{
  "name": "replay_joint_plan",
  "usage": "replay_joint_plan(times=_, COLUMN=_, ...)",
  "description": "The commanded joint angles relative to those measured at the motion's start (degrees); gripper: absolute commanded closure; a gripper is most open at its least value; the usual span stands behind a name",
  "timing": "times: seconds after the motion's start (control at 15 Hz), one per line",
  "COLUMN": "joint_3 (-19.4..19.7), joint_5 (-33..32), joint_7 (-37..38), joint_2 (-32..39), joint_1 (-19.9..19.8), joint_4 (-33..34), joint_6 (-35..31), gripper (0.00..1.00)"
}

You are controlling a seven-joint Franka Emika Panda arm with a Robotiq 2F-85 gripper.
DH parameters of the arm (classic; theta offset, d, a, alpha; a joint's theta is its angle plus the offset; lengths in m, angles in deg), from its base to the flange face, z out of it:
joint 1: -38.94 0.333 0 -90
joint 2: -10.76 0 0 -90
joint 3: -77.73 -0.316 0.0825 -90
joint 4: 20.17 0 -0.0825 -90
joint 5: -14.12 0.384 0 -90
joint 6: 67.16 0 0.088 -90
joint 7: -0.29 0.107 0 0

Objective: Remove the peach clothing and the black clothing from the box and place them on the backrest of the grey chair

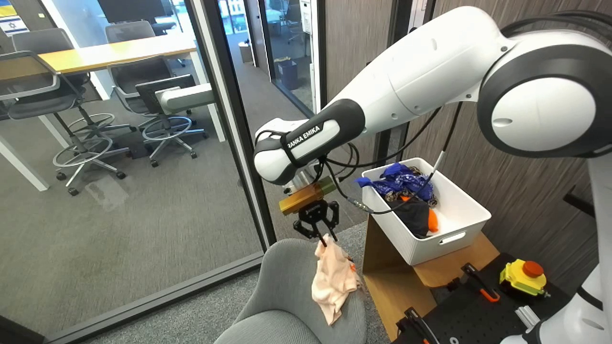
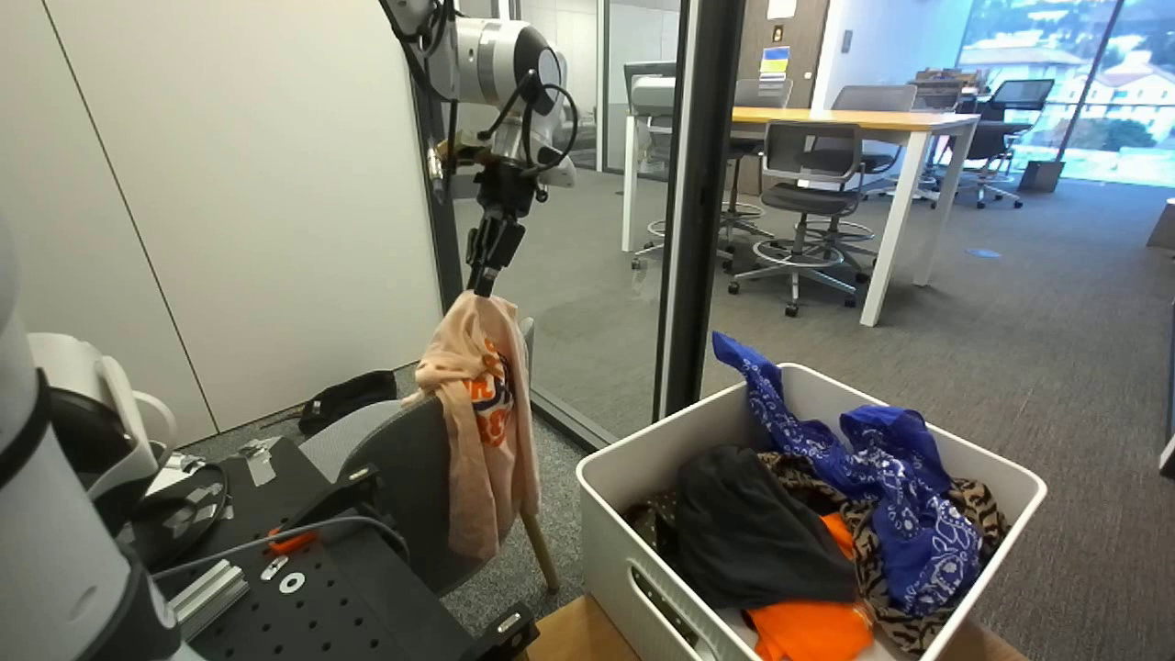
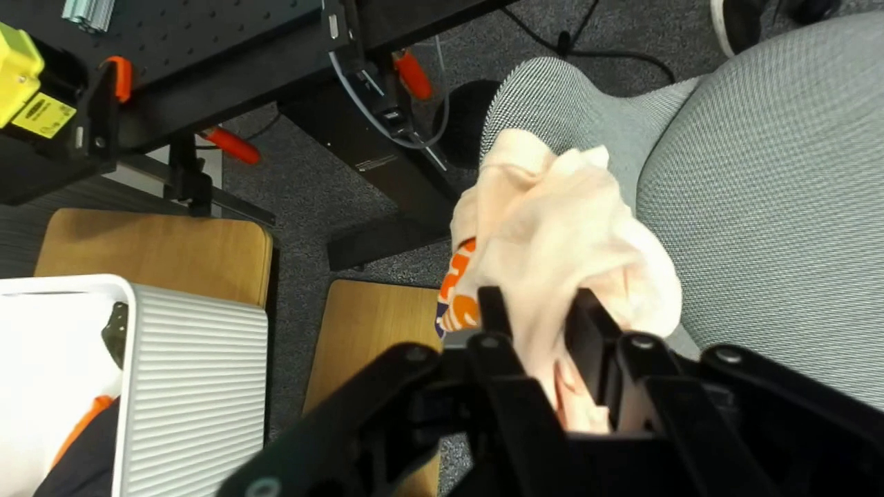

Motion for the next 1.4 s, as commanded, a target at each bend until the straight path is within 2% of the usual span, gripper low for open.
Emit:
replay_joint_plan(times=0.0, joint_3=0.3, joint_5=0.5, joint_7=-0.6, joint_2=0.9, joint_1=0.4, joint_4=2.9, joint_6=3.2, gripper=0.38)
replay_joint_plan(times=0.33, joint_3=0.7, joint_5=0.0, joint_7=-0.1, joint_2=-1.7, joint_1=0.2, joint_4=1.3, joint_6=4.6, gripper=0.01)
replay_joint_plan(times=0.53, joint_3=1.5, joint_5=-0.6, joint_7=0.0, joint_2=-6.0, joint_1=-0.5, joint_4=-1.6, joint_6=5.2, gripper=0.0)
replay_joint_plan(times=0.8, joint_3=3.2, joint_5=-2.3, joint_7=-0.3, joint_2=-15.6, joint_1=-2.9, joint_4=-7.3, joint_6=5.2, gripper=0.0)
replay_joint_plan(times=1.0, joint_3=4.2, joint_5=-4.0, joint_7=-1.8, joint_2=-24.1, joint_1=-6.3, joint_4=-12.9, joint_6=3.8, gripper=0.0)
replay_joint_plan(times=1.33, joint_3=6.4, joint_5=-8.6, joint_7=-9.7, joint_2=-34.9, joint_1=-13.2, joint_4=-20.9, joint_6=-1.2, gripper=0.0)
